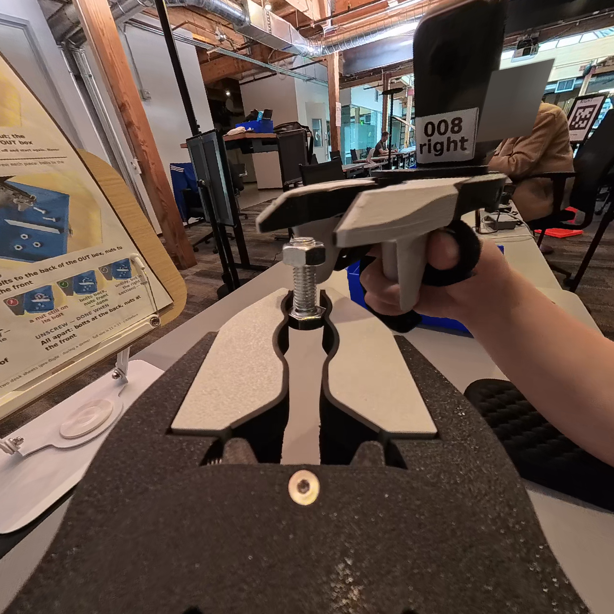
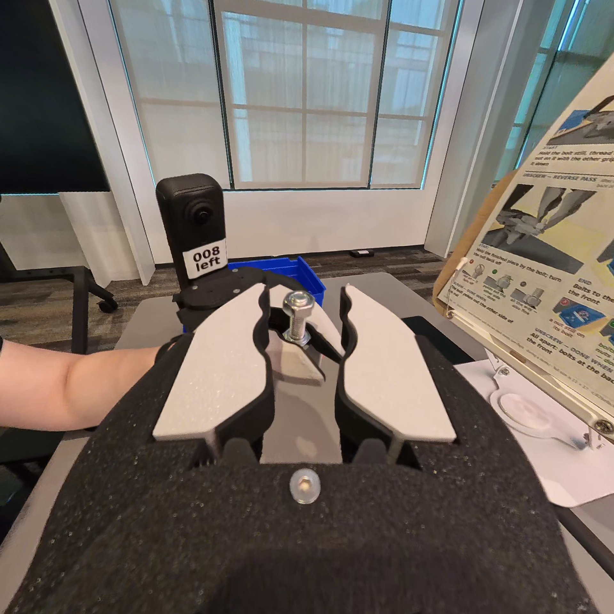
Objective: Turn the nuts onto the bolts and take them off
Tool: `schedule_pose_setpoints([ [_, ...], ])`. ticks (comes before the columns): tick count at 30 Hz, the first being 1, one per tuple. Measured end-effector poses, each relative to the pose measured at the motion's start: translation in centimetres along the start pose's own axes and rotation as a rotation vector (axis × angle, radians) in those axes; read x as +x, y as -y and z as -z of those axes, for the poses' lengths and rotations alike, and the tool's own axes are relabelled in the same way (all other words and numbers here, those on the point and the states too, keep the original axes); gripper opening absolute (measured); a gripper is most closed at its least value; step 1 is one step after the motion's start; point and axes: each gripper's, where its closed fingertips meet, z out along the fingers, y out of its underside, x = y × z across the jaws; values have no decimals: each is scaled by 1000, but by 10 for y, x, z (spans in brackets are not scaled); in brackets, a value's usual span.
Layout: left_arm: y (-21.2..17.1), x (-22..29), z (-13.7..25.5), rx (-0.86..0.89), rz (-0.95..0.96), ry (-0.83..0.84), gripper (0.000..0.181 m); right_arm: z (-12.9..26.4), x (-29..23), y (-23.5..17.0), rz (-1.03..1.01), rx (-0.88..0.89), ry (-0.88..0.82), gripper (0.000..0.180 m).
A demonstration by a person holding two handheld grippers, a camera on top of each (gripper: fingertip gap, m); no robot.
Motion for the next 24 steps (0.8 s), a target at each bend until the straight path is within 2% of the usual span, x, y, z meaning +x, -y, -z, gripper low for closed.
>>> schedule_pose_setpoints([
  [4, 2, 1, 0, 3, -7, 1, 15, -3, 4, -7, 27, -35, -35, 38],
  [10, 3, -3, 3, 12, 8, 5, 15, 9, 12, -5, -15, -20, -29, 38],
  [18, 5, 2, 2, 16, -3, -2, 15, -5, 0, -7, 5, -33, 0, 37],
  [24, 5, -2, 4, 19, 18, -3, 15, 3, 7, -11, -4, -42, -1, 38],
])
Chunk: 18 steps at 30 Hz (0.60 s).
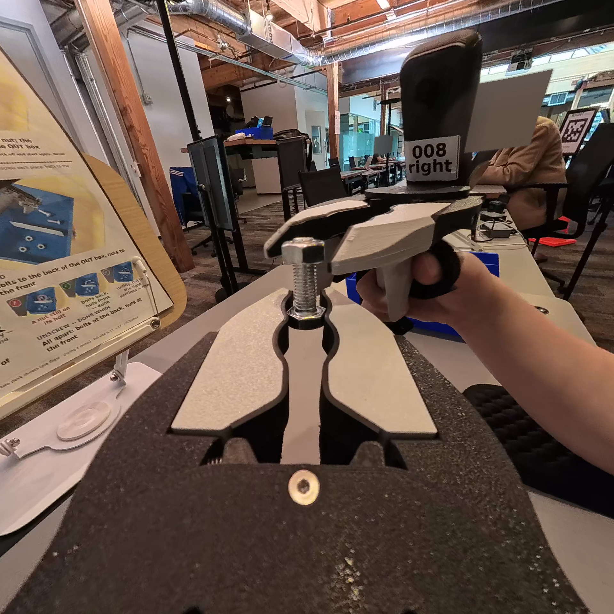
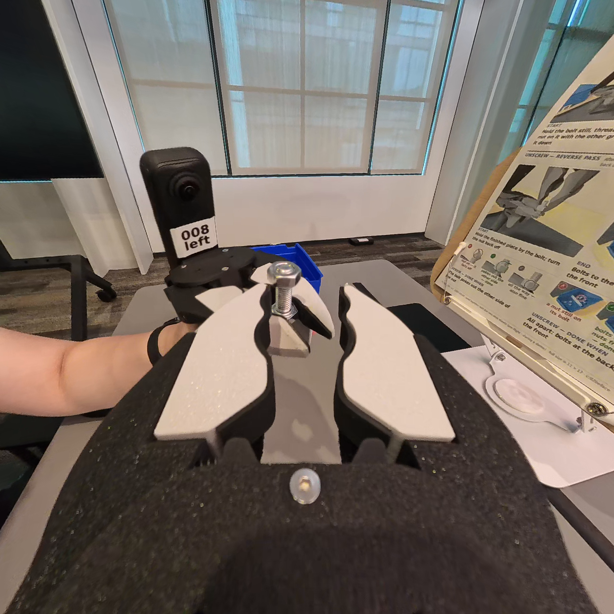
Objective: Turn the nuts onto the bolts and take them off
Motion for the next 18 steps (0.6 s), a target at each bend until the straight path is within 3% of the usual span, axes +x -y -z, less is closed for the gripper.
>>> schedule_pose_setpoints([
  [18, 0, -2, 0, -1, -4, 3, 15, -4, -5, -3, 11, -25, 19, 39],
])
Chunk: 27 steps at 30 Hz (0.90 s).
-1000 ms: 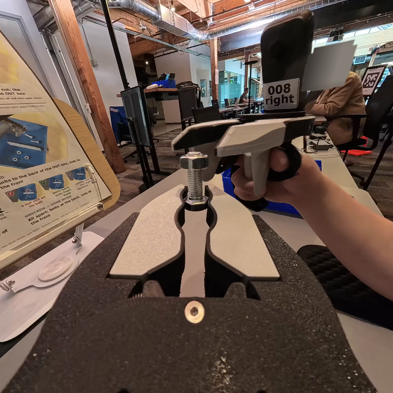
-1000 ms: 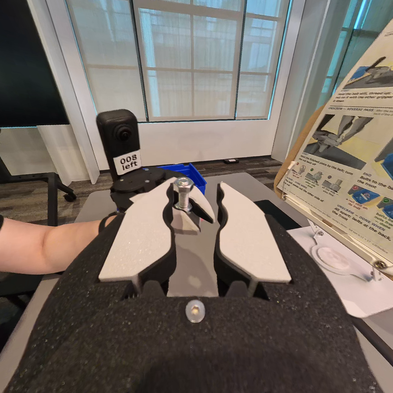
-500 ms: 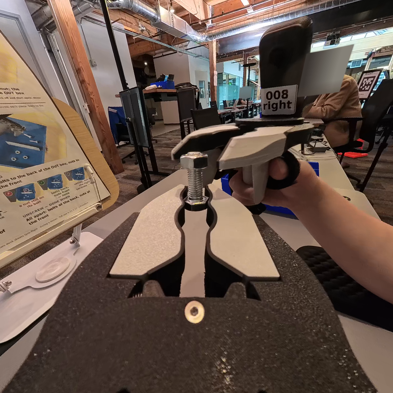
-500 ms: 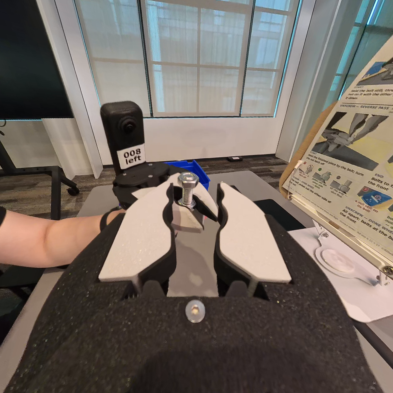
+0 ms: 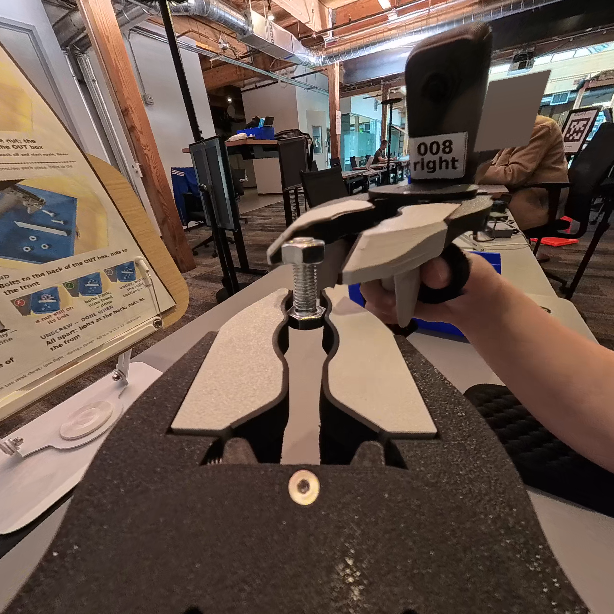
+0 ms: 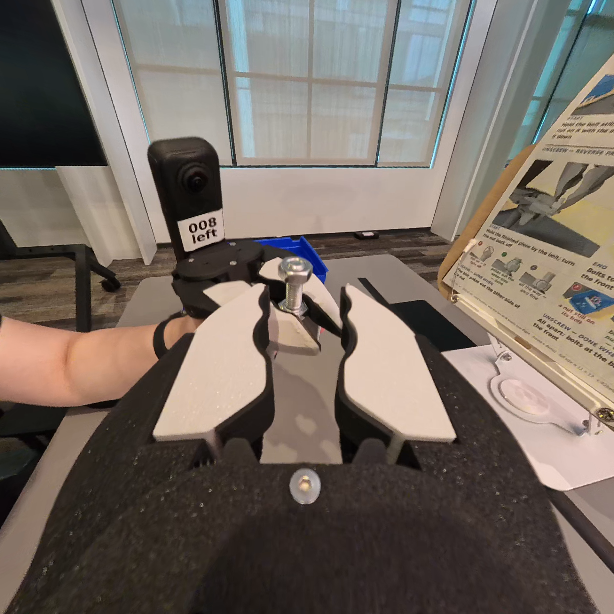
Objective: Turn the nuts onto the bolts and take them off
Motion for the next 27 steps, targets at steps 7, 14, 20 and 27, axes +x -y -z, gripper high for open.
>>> schedule_pose_setpoints([
  [7, 0, 3, -1, -2, -11, -2, 15, -4, -1, 8, 13, 25, -41, 39],
  [14, 0, 1, 0, -1, -7, 1, 15, 9, 8, 7, -30, 32, -35, 39],
  [20, -1, 5, -2, -7, -16, -6, 15, -5, 1, 3, 9, 3, -39, 39],
  [27, 0, 3, -1, -4, -13, -2, 15, 8, 8, 1, -28, 11, -22, 39],
])
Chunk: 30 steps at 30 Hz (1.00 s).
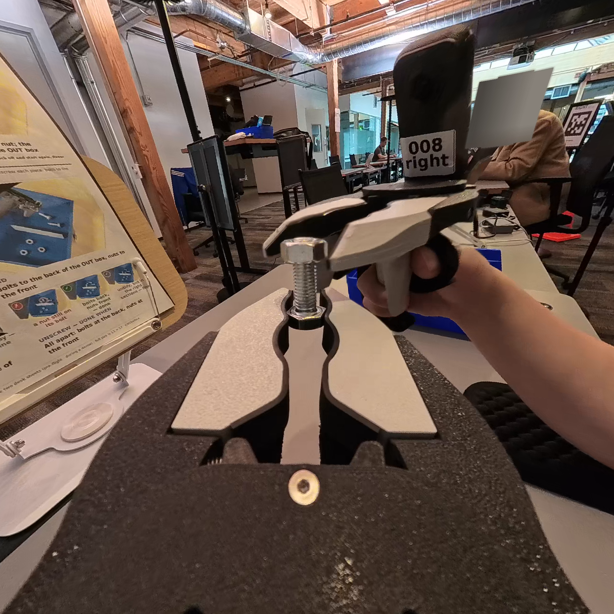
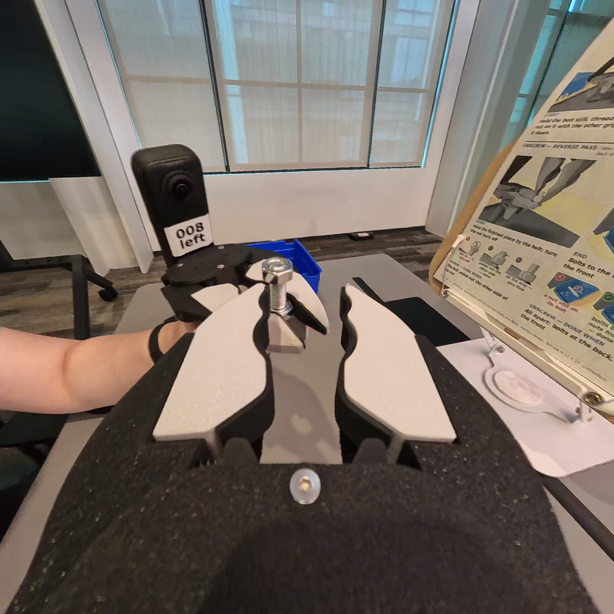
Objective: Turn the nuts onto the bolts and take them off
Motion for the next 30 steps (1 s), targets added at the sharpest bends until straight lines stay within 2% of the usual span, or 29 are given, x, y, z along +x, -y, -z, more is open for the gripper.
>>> schedule_pose_setpoints([
  [2, 0, 1, -1, 0, 2, -3, 15, 2, -7, 7, -4, 42, 45, 40],
  [5, -1, 2, -2, -5, -3, -6, 15, 0, -8, 16, -3, 87, 24, 40],
  [10, 0, 3, -1, -2, -3, -5, 15, -1, -4, 9, -3, 58, 16, 39],
  [16, 0, 4, -2, -2, 0, -11, 15, 6, -8, 16, -44, 105, 73, 38],
  [21, 3, 6, -1, 6, -4, -16, 15, -5, -15, 12, 20, 67, 57, 39],
  [26, 6, 4, 1, 24, -4, 2, 15, -6, -11, 12, -31, 93, 49, 39],
  [30, 8, 2, 3, 49, 38, -9, 15, -6, -6, 2, -6, 19, 15, 42],
])
